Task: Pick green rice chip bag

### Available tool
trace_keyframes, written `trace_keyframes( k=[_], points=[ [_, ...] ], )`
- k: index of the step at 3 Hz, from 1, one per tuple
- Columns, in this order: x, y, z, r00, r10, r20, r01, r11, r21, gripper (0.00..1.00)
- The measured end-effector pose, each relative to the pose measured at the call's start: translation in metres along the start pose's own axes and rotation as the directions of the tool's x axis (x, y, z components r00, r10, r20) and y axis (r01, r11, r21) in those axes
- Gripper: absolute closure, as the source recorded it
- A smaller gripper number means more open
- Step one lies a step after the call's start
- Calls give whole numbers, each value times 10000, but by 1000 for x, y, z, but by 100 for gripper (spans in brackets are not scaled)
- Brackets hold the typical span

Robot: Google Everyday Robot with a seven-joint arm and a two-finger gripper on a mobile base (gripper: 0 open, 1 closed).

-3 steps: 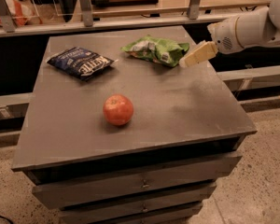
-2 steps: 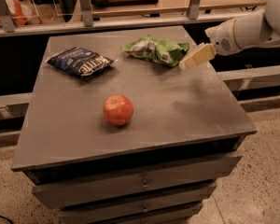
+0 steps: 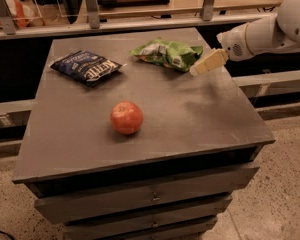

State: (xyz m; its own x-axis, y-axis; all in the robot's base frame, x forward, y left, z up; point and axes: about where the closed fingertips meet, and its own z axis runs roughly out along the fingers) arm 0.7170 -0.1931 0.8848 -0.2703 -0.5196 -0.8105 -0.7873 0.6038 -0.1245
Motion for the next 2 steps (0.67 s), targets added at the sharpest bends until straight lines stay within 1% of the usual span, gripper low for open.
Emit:
trace_keyframes(
  k=[1,2],
  points=[
    [-3,-5,14,9991,-34,415,35,10000,-32,0],
    [-11,-7,27,9968,-158,780,174,9997,-196,0]
  ],
)
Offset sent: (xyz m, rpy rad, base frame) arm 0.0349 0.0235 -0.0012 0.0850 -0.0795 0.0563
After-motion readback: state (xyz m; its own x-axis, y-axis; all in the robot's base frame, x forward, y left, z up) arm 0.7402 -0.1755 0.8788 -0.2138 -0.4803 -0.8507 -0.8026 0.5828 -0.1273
